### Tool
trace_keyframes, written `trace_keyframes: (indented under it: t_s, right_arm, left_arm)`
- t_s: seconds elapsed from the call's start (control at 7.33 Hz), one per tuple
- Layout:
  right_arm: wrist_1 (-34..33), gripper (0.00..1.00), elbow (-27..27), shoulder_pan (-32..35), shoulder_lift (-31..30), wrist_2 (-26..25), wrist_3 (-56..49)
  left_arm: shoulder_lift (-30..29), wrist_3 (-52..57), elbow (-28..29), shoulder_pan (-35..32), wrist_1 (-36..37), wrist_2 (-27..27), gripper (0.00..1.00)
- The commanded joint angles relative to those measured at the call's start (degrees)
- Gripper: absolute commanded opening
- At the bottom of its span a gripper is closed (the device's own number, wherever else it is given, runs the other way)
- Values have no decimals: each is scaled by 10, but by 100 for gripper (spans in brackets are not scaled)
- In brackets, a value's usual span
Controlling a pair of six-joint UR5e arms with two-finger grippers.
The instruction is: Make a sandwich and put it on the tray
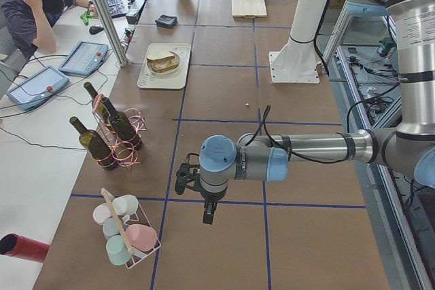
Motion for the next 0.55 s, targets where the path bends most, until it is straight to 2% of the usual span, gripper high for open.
trace_keyframes:
  t_s: [0.0, 0.41]
  right_arm:
    - [0, 100, -1, 0, 0, 1, 0]
    - [0, 100, 0, 0, -1, 1, 0]
  left_arm:
    - [5, -1, 3, 0, 1, -1, 100]
    - [5, -1, 6, 0, 2, -1, 100]
